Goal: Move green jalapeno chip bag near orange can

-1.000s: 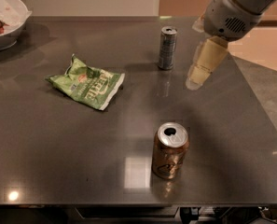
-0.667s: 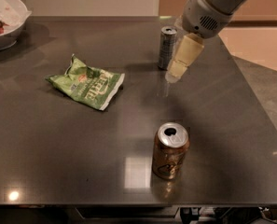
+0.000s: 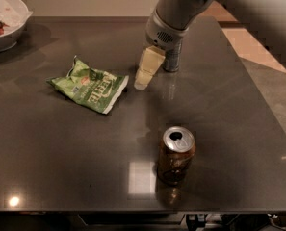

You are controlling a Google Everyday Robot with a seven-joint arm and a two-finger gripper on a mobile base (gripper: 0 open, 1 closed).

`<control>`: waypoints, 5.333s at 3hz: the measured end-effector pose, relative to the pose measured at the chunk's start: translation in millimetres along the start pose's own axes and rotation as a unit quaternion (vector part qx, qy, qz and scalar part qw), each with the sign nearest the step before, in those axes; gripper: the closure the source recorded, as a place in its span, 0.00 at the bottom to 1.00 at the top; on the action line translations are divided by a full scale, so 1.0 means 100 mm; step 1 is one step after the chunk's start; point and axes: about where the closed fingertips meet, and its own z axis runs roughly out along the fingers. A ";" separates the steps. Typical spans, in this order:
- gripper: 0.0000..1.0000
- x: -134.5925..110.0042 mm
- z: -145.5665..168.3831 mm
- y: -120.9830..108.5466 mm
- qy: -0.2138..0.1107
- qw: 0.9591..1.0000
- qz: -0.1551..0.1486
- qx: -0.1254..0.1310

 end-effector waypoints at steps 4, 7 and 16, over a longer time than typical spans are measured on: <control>0.00 -0.61 1.16 0.09 0.078 0.996 -0.037 -0.038; 0.64 -0.73 1.11 0.24 0.062 0.993 -0.067 -0.071; 0.81 0.85 -0.36 1.07 0.010 0.978 -0.154 -0.140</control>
Offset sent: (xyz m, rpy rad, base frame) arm 0.0287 0.0986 -0.0732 -0.1770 0.0222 0.0359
